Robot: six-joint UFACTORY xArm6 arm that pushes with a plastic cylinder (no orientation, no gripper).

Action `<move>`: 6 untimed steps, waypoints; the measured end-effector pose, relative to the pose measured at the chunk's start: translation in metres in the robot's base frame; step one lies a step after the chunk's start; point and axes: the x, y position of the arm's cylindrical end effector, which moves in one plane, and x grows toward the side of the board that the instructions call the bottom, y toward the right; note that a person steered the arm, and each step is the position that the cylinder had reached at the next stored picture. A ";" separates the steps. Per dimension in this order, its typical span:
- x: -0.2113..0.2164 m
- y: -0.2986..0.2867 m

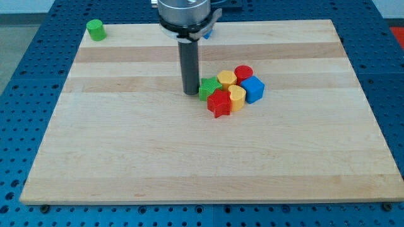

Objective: Move the green circle to the top of the green star

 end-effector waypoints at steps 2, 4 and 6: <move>-0.067 -0.131; -0.109 -0.103; -0.088 -0.014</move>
